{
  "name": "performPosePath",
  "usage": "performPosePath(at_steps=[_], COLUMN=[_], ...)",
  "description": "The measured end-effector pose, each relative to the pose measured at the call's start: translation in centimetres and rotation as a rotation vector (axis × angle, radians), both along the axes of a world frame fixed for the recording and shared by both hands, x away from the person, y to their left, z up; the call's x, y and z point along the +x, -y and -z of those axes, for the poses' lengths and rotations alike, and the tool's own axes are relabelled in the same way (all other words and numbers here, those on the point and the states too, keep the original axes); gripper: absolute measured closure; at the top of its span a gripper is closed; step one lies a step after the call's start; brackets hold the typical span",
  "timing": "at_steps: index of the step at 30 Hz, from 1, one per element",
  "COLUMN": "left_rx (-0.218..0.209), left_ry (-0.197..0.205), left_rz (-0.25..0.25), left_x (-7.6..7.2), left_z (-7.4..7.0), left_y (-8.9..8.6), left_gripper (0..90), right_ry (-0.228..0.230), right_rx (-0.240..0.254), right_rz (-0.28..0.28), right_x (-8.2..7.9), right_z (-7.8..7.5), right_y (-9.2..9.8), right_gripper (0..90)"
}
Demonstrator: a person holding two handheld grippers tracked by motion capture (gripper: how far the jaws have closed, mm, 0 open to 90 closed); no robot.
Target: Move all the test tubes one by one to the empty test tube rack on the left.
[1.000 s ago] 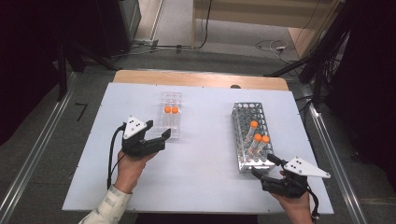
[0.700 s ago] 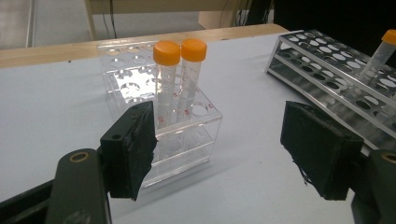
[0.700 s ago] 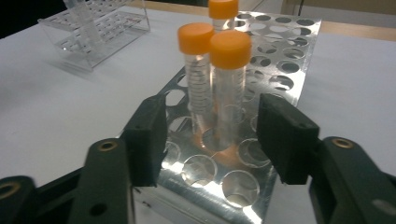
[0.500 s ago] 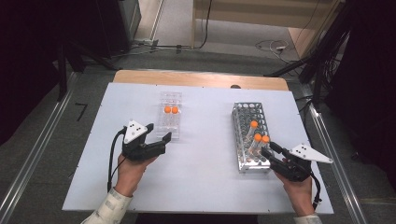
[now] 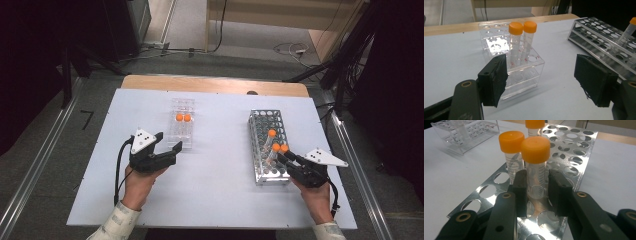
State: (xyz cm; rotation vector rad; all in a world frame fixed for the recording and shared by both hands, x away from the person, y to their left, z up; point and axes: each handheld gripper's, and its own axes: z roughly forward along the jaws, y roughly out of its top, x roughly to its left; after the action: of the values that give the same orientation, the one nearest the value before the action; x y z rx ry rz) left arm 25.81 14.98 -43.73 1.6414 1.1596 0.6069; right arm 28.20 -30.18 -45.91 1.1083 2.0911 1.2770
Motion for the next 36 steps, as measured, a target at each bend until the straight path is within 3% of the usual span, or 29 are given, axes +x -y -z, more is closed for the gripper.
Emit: performPosePath(at_steps=[7,22,36], left_rx=[0.003,-0.001,-0.005], left_ry=[-0.001,-0.002,-0.001], left_rz=[0.006,0.01,0.015], left_x=[0.0,-0.2,-0.2], left_z=[0.1,0.0,-0.1], left_y=[0.1,0.2,0.2], left_gripper=[26.9,26.9,26.8], right_ry=[-0.009,0.006,0.063], right_rx=[-0.01,-0.006,0.013], right_rz=[0.005,0.01,0.022], right_x=[0.2,0.3,-0.6], right_z=[0.2,0.1,-1.6], right_y=[0.0,-0.2,-0.1], right_gripper=[65.5,71.5,72.1])
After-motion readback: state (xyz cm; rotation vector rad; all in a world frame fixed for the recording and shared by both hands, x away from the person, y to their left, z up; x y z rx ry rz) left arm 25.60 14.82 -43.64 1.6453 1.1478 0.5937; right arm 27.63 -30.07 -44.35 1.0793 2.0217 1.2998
